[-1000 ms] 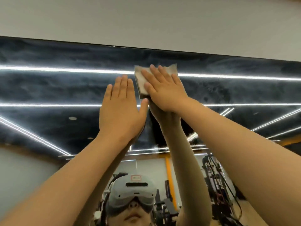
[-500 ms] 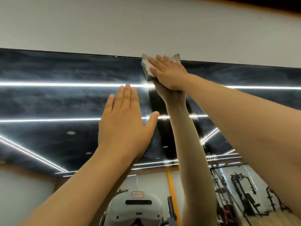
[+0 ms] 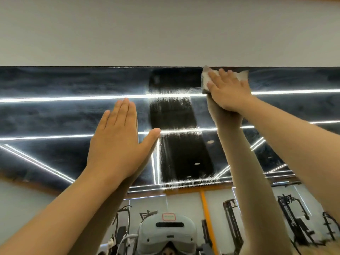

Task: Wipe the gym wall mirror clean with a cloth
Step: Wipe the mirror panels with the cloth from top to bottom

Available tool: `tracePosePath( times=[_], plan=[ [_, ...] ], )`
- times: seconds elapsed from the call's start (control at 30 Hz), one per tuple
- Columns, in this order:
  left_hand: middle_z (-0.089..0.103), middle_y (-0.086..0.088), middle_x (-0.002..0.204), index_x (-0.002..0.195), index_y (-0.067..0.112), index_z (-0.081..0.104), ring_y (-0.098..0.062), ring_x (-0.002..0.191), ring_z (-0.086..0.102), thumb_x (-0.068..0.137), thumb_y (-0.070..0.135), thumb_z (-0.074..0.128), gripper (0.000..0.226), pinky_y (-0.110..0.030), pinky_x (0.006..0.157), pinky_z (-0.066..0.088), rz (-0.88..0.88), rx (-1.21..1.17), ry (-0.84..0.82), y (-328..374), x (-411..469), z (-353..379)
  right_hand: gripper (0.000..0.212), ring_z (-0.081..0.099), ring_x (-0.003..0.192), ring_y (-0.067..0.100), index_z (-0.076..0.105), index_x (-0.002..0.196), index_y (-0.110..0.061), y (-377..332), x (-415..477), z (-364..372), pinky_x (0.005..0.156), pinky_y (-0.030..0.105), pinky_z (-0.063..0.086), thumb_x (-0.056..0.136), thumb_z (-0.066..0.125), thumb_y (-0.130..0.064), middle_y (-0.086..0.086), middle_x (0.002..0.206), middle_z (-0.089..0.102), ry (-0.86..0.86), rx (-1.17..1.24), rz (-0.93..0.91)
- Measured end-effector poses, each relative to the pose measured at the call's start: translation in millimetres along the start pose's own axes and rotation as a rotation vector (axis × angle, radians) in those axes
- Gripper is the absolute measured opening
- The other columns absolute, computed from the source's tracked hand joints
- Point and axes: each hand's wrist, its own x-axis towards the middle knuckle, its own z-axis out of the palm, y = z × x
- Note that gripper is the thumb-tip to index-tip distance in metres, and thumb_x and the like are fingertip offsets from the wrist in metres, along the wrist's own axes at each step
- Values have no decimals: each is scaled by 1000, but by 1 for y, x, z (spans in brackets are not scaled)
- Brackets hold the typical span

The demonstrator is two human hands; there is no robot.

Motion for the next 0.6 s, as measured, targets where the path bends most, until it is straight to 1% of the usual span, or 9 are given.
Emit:
tracePosePath(
  times=[0.1,0.17,0.23,0.3,0.37,0.47,0.53,0.6],
  plan=[
    [-14,-1,166,157,15,-11,-11,151,-14,74,78,-9,104,-27,118,-12,3,8,1,1,1,1,55,-7,153,23,0,159,-31,-38,-18,3,122,50,-3,107,13,-43,1,167,-6,10,1,-56],
    [-11,-2,166,157,14,-9,-12,152,-12,74,79,-7,105,-28,119,-10,4,8,9,0,2,2,54,-8,153,20,0,158,-34,-71,-37,9,122,49,-4,107,13,-43,-1,167,-6,-1,3,-155],
    [-7,-2,166,158,14,-6,-11,152,-9,75,80,-5,106,-29,121,-7,1,-1,21,-1,1,2,54,-9,153,18,0,157,-37,-98,-59,18,122,47,-6,107,16,-43,-3,167,-5,8,9,-300],
    [-4,-1,166,159,15,-2,-10,152,-6,77,80,-1,104,-29,122,-5,-1,-21,32,-1,1,0,54,-9,153,15,0,157,-40,-104,-76,21,122,46,-7,107,18,-45,-5,167,-4,12,21,-420],
    [-2,1,166,159,16,1,-9,152,-5,80,78,4,101,-28,121,-5,-2,-36,33,-2,0,-1,53,-9,152,12,2,156,-42,-86,-82,17,122,43,-8,106,20,-47,-8,167,-4,-16,25,-463],
    [-3,2,166,159,17,-1,-8,151,-6,81,77,5,98,-27,120,-6,-6,-31,26,-4,0,0,53,-9,152,10,3,156,-41,-37,-82,8,123,42,-8,106,19,-46,-9,167,-3,-39,38,-391],
    [-2,1,167,158,17,0,-9,152,-5,85,78,7,96,-28,121,-6,-6,-34,26,-4,0,0,53,-8,152,12,2,157,-40,-4,-86,4,123,42,-7,107,18,-44,-7,167,-3,-34,53,-278],
    [0,0,167,159,15,2,-11,152,-4,89,77,11,94,-29,122,-5,-9,-51,27,-3,0,0,54,-9,153,13,0,158,-37,14,-95,6,123,43,-6,107,16,-43,-5,167,-4,-3,50,-169]
  ],
)
